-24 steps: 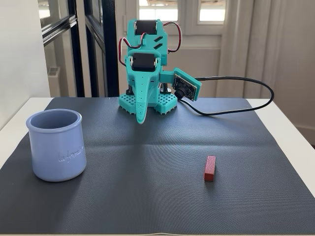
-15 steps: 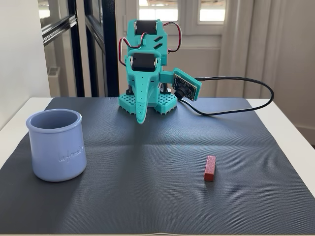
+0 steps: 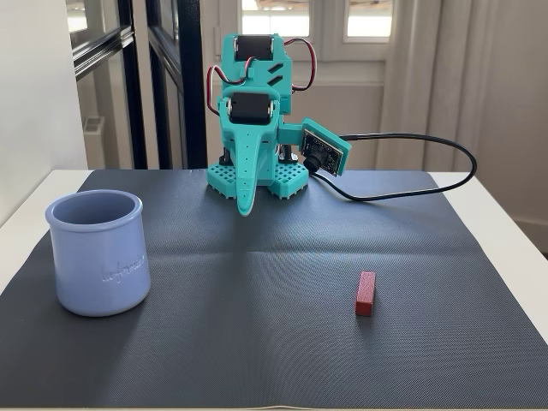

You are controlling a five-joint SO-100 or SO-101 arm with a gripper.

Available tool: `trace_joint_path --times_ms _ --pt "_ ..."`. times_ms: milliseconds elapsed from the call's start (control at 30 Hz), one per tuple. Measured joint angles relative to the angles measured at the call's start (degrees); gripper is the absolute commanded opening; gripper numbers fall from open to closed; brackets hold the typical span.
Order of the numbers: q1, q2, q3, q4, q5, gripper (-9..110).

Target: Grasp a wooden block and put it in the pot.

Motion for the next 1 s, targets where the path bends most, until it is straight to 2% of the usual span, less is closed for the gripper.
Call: trace_joint_path --times_ms 133,333,600,700,867,1000 --pt "0.00 -5.63 -1.32 0.00 -0.26 0" --pt "-0.26 -20.92 -13.45 0.00 0.00 0" --pt "-8.53 -39.55 -32.43 0.00 0.70 0" --pt "-10.28 -44.30 -36.83 0.00 5.54 0" --pt "-13.54 -54.14 -42.98 0.00 24.96 0" --pt "-15.03 -59.59 -46.49 0.00 46.14 1"
